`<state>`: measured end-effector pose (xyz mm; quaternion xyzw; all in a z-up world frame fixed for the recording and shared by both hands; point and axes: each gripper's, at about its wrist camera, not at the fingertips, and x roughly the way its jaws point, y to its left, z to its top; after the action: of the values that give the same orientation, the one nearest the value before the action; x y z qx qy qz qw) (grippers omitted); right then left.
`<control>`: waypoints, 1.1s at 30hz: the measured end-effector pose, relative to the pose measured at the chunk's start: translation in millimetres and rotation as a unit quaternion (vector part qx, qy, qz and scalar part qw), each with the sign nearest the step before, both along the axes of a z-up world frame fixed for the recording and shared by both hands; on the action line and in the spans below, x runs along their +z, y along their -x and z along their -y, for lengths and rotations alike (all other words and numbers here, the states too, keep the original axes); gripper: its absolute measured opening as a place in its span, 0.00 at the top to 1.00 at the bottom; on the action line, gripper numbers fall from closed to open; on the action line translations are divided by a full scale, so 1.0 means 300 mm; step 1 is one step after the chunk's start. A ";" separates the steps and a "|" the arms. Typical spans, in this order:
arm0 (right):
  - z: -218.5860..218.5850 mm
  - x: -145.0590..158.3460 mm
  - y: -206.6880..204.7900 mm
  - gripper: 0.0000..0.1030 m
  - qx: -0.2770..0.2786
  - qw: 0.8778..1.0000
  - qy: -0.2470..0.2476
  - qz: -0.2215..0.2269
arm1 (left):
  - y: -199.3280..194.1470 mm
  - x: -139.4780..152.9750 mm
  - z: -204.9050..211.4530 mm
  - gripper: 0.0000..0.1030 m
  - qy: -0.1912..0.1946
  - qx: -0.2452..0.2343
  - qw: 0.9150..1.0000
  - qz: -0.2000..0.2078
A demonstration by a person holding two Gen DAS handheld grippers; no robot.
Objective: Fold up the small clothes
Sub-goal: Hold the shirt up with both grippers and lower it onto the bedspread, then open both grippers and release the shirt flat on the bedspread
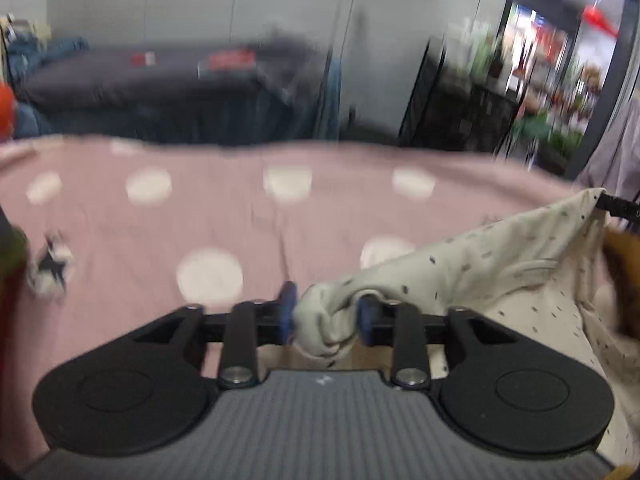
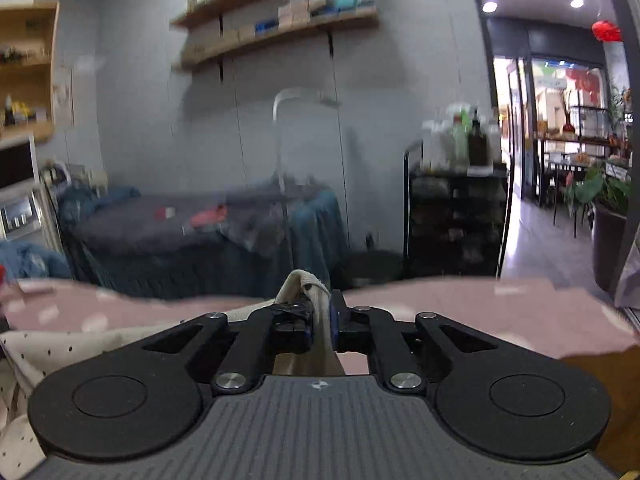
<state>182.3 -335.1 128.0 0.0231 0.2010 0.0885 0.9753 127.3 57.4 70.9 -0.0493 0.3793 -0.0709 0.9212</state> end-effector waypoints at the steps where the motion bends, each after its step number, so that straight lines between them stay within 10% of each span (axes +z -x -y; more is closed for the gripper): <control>1: -0.015 -0.060 -0.027 0.63 -0.002 0.999 0.014 -0.031 | -0.023 -0.053 -0.003 0.54 -0.009 0.003 1.000 -0.016; 3: -0.033 -0.153 -0.052 0.25 0.000 0.995 0.041 -0.089 | -0.024 -0.127 -0.025 0.47 -0.016 0.010 0.999 -0.031; 7: -0.005 -0.209 0.033 0.09 -0.007 0.994 0.050 -0.098 | 0.013 -0.093 -0.065 0.12 -0.037 0.042 0.998 0.000; 12: -0.006 -0.241 0.114 0.32 0.042 0.994 0.009 -0.098 | 0.122 0.018 0.104 0.24 -0.053 -0.085 0.994 0.035; 17: -0.128 -0.295 0.151 0.62 0.145 0.983 0.003 -0.108 | 0.100 -0.127 0.325 0.51 -0.131 -0.164 0.978 -0.009; 23: -0.224 -0.376 0.085 0.70 0.155 0.977 0.077 -0.126 | -0.050 -0.183 0.302 0.46 -0.079 -0.110 0.991 -0.015; 33: -0.324 -0.356 -0.312 0.64 0.099 0.980 0.114 -0.128 | -0.443 -0.139 0.176 0.28 -0.208 0.048 0.977 0.023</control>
<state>275.9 -237.8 21.4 -0.0972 0.3342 0.1578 0.9241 260.3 4.6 29.1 0.1270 0.3613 0.0523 0.9223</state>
